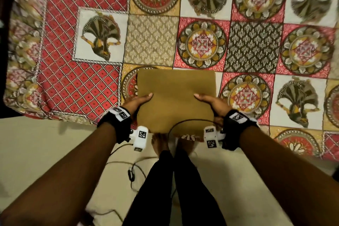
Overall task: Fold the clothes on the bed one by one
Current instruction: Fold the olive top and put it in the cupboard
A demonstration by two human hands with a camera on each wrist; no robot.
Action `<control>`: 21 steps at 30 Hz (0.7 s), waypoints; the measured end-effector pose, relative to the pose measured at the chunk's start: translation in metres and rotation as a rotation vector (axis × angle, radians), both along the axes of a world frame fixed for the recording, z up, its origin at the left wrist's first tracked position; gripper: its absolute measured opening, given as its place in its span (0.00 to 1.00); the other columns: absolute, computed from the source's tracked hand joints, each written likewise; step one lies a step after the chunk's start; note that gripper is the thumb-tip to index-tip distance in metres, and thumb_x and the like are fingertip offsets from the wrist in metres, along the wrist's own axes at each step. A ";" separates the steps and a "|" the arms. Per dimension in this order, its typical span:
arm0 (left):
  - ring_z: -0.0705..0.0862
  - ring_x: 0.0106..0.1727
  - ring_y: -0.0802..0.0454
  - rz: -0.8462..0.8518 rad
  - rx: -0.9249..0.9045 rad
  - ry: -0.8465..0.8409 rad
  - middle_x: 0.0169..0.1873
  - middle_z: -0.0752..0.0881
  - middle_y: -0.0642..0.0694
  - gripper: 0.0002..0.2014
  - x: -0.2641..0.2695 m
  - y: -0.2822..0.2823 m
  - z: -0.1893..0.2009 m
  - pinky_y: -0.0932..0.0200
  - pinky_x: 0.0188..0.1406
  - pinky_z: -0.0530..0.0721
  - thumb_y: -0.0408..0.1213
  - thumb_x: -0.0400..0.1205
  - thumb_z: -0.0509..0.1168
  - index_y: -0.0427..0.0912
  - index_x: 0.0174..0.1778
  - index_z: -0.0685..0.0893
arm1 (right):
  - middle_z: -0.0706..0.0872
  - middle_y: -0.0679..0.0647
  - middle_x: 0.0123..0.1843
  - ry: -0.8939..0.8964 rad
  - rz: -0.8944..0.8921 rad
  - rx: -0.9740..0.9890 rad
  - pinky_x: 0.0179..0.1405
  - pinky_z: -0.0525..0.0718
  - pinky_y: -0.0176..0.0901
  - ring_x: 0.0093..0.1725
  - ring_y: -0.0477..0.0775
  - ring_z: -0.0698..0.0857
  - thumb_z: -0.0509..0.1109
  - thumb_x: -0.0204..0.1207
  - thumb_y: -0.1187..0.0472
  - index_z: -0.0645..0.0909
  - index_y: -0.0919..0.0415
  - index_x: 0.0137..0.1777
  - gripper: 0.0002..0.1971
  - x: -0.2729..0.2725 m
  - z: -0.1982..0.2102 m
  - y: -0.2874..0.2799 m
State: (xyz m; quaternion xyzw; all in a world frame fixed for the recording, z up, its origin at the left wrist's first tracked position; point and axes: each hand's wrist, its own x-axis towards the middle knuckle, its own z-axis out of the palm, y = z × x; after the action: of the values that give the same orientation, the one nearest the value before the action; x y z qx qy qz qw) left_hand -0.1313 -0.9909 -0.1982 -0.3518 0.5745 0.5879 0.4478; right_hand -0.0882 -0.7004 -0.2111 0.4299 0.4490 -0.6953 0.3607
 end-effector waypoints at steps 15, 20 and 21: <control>0.91 0.48 0.54 0.381 -0.116 0.728 0.47 0.93 0.50 0.10 0.012 -0.074 0.392 0.64 0.43 0.89 0.32 0.86 0.63 0.39 0.60 0.85 | 0.91 0.64 0.61 0.681 0.053 -0.018 0.58 0.90 0.60 0.60 0.65 0.90 0.70 0.80 0.61 0.84 0.66 0.67 0.17 -0.063 0.380 -0.073; 0.92 0.48 0.53 0.572 -0.189 1.011 0.52 0.93 0.44 0.18 0.061 -0.128 0.521 0.63 0.42 0.88 0.47 0.74 0.74 0.40 0.55 0.88 | 0.91 0.58 0.62 0.907 0.234 -0.132 0.55 0.91 0.62 0.60 0.62 0.91 0.70 0.80 0.60 0.82 0.59 0.71 0.19 -0.068 0.513 -0.133; 0.92 0.46 0.55 0.606 -0.202 1.039 0.50 0.93 0.46 0.16 0.069 -0.134 0.539 0.65 0.41 0.87 0.46 0.74 0.73 0.40 0.53 0.88 | 0.91 0.57 0.62 0.946 0.262 -0.136 0.58 0.89 0.64 0.60 0.61 0.91 0.70 0.80 0.59 0.82 0.57 0.70 0.19 -0.068 0.530 -0.145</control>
State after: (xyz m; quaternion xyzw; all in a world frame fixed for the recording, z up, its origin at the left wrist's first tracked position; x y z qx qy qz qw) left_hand -0.0622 -1.1251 0.3410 -0.2074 0.6449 0.7267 -0.1138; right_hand -0.1567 -0.8452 0.3188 -0.0175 0.5673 -0.7909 0.2288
